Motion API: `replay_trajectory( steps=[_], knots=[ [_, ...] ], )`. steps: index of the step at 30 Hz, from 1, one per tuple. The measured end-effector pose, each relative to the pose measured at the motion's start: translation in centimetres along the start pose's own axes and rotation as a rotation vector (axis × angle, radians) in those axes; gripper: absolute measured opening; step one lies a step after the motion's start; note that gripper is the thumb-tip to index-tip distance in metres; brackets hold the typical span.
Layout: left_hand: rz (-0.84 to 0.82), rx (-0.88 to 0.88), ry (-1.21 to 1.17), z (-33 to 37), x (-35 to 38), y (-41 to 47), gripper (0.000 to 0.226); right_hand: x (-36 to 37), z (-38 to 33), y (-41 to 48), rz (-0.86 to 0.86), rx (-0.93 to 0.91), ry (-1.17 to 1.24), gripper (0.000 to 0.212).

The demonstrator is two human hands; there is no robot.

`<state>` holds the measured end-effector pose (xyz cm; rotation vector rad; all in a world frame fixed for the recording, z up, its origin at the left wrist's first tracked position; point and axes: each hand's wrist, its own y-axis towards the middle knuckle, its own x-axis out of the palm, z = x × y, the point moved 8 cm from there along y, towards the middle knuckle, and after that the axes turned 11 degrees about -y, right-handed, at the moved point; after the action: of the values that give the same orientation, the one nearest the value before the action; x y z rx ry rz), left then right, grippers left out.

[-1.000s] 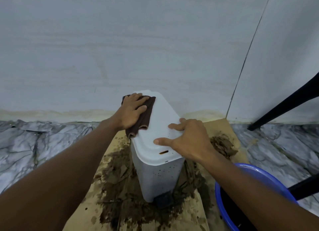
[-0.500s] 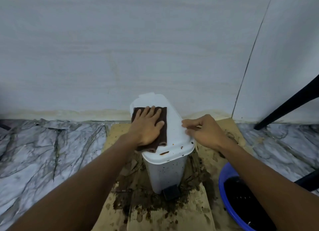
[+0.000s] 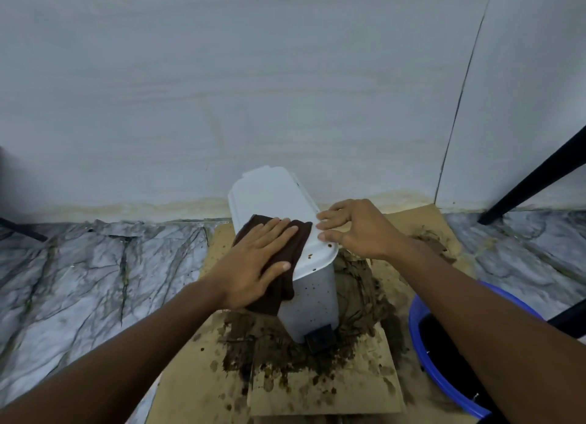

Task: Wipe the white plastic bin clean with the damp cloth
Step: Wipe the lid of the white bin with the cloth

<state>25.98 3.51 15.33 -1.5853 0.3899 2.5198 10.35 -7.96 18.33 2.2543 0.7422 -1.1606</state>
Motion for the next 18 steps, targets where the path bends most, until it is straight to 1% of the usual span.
replay_trajectory(
  steps=[3, 7, 11, 13, 16, 18],
  knots=[
    [0.074, -0.040, 0.038, 0.2, 0.2, 0.7, 0.063, 0.0, 0.4, 0.3, -0.007, 0.007, -0.001, 0.024],
    [0.153, -0.096, 0.153, 2.2, 1.8, 3.5, 0.069, -0.6, 2.5, -0.1, -0.042, 0.075, -0.008, 0.023],
    [0.197, -0.072, 0.162, 2.8, 2.1, 4.0, 0.070, -1.2, 3.1, -0.7, 0.029, 0.082, -0.010, 0.020],
    [0.222, -0.082, 0.135, 2.0, 1.5, 3.2, 0.069, -0.8, 2.1, -0.5, 0.039, 0.044, -0.021, 0.027],
    [0.256, -0.085, 0.125, 1.3, 1.1, 2.1, 0.067, 0.8, -0.2, 0.0, -0.023, -0.060, -0.121, 0.047],
    [0.259, -0.068, 0.119, 1.5, 1.5, 1.8, 0.065, 1.7, -0.8, 0.0, -0.066, -0.105, -0.202, 0.049]
  ],
)
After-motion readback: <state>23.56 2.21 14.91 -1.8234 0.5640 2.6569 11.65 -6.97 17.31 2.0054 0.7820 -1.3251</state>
